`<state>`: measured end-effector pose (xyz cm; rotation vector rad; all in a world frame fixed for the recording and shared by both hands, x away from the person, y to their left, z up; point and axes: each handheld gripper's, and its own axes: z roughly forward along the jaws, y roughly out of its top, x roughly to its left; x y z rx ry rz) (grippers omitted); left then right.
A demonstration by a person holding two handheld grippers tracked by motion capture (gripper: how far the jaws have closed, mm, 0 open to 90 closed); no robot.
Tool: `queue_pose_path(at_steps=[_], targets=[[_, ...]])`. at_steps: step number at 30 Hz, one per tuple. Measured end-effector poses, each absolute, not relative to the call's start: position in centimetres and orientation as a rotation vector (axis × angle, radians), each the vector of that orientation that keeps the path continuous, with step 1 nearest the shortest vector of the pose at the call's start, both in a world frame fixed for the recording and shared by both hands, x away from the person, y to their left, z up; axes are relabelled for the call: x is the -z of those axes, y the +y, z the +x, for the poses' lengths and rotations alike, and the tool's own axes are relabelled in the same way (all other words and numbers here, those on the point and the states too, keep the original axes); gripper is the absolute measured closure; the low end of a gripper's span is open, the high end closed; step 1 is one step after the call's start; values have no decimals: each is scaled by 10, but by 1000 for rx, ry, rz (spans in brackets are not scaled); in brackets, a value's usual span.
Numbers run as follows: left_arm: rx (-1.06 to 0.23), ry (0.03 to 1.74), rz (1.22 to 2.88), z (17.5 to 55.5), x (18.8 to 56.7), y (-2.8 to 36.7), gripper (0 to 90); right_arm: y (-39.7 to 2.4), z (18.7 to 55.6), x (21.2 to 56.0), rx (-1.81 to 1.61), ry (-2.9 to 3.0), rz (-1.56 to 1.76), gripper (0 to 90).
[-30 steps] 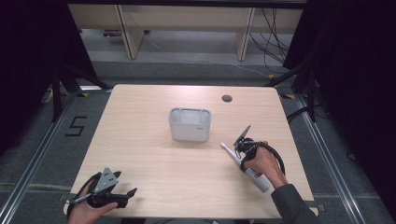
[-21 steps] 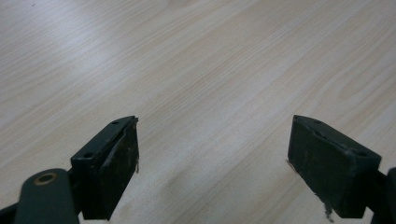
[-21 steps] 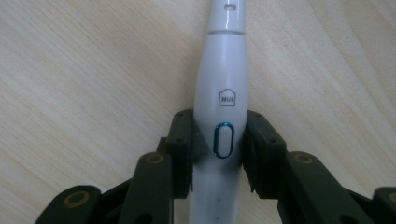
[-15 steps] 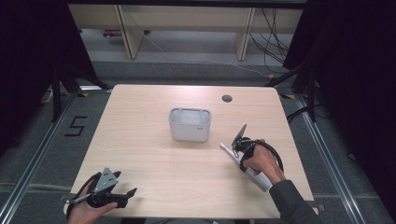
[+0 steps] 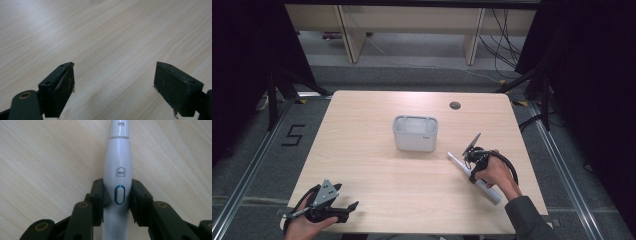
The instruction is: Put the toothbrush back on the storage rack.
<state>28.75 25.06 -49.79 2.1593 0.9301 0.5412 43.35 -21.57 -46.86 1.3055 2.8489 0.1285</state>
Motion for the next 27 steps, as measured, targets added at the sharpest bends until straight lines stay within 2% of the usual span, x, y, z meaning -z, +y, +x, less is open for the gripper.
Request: queue_pose_path(at_steps=[13,27], targets=[[-533,941,2133,287,498,249,165,-228,427,453,-300,2804,1279,670],[-548,940,2155,288,499,250,166,-254,408,413,-927,2558,1269,670]])
